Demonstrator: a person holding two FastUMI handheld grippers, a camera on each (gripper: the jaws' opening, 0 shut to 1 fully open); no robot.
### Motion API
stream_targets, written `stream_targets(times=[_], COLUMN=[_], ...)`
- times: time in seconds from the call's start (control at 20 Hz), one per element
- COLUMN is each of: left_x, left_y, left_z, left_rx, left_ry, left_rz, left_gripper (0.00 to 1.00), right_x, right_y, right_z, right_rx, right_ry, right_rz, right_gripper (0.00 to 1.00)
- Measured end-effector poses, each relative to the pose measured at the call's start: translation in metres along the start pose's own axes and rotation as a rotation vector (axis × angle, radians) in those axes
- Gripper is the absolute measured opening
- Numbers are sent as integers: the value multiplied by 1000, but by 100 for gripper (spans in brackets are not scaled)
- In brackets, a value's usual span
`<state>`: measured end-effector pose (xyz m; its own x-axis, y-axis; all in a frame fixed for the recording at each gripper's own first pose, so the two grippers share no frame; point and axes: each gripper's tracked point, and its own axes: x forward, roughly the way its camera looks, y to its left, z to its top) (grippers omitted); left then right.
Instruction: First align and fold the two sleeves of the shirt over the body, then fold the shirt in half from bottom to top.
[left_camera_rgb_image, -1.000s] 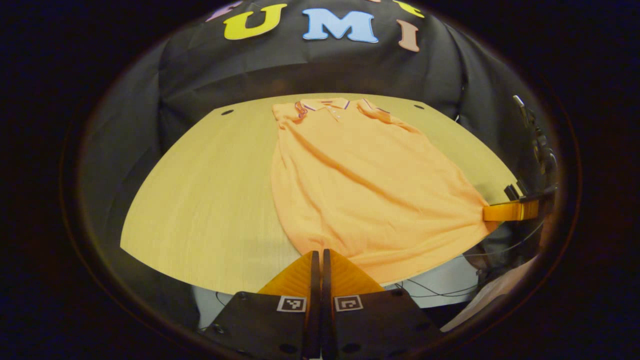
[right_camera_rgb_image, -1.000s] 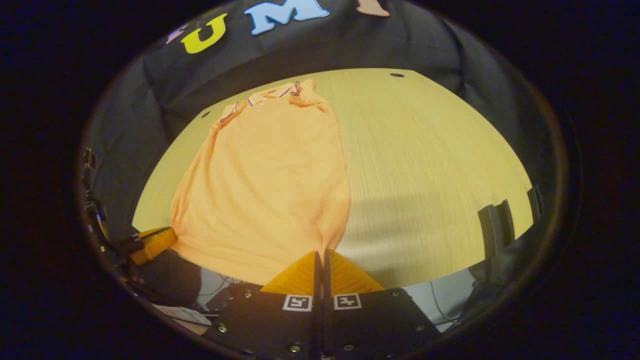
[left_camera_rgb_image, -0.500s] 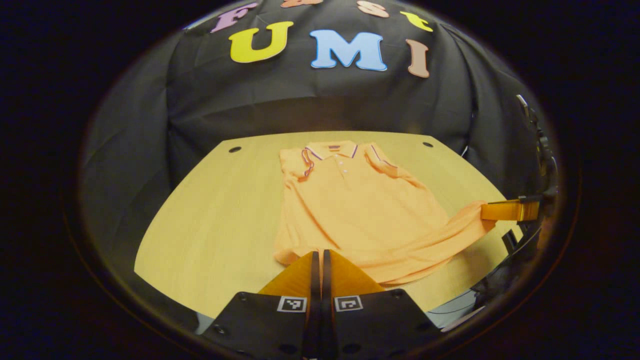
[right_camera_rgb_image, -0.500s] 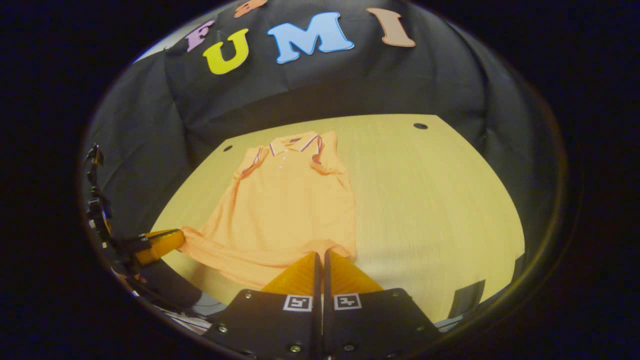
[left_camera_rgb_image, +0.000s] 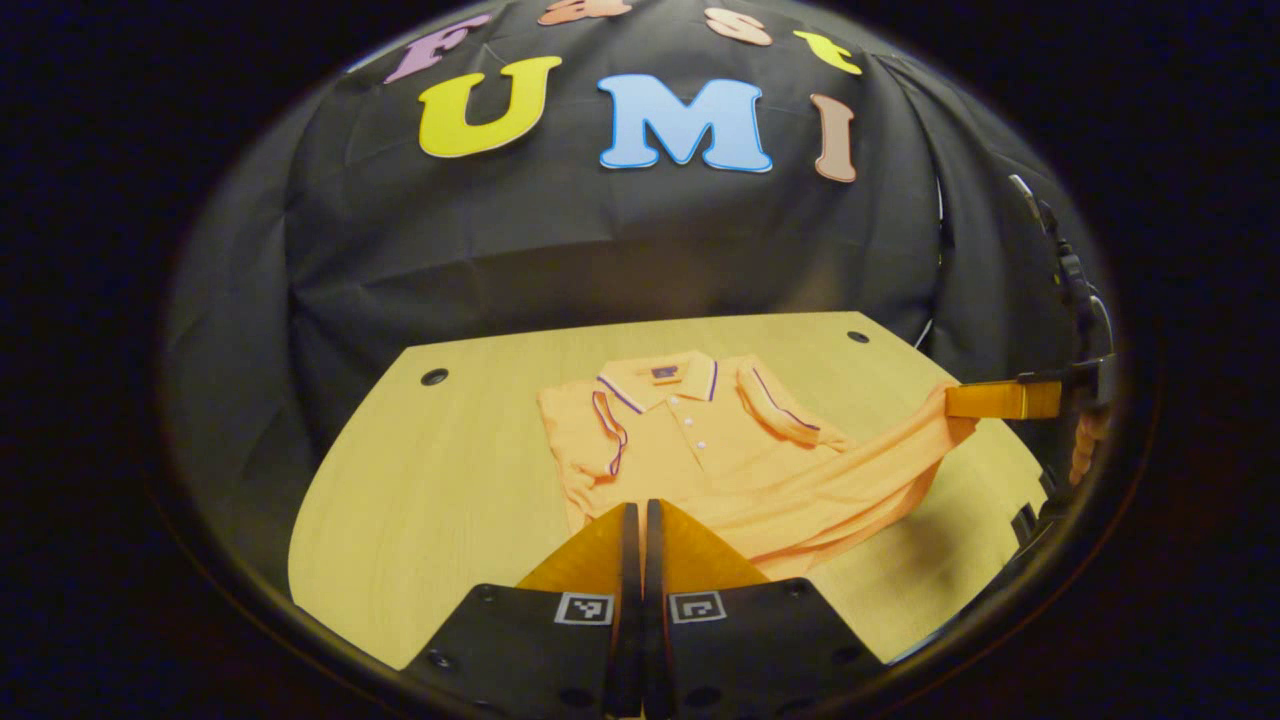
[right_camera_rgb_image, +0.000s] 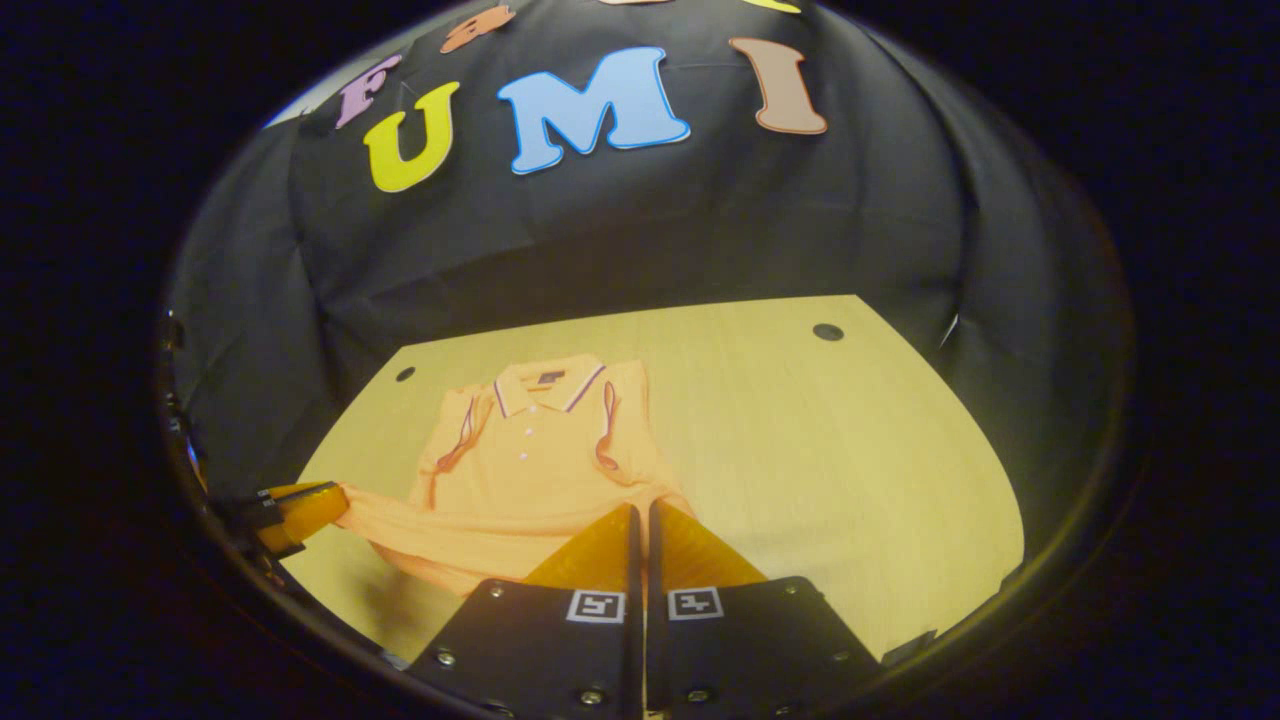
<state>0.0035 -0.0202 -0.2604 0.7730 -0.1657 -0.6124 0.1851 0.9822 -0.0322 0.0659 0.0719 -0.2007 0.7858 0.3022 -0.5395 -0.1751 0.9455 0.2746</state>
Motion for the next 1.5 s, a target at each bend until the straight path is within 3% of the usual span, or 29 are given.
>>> stream_targets(times=[0.2, 0.4, 0.9, 1.15, 1.5], left_x=[34, 76, 180, 231, 274], left_y=[20, 42, 84, 89, 95], left_z=[41, 77, 124, 124, 99], left_rx=[-11, -75, -52, 19, 10], left_ry=[-36, -85, -122, -111, -74], left_rz=[14, 75, 166, 178, 197], left_gripper=[6, 6, 6, 6, 7], right_x=[30, 68, 167, 212, 251], right_y=[13, 24, 19, 14, 6], right_z=[41, 72, 103, 112, 102], right_rx=[-44, -88, -92, -113, -109], right_ry=[-29, -35, -20, -20, 15], right_rz=[-6, 22, 29, -2, -38], right_gripper=[1, 1, 1, 1, 1])
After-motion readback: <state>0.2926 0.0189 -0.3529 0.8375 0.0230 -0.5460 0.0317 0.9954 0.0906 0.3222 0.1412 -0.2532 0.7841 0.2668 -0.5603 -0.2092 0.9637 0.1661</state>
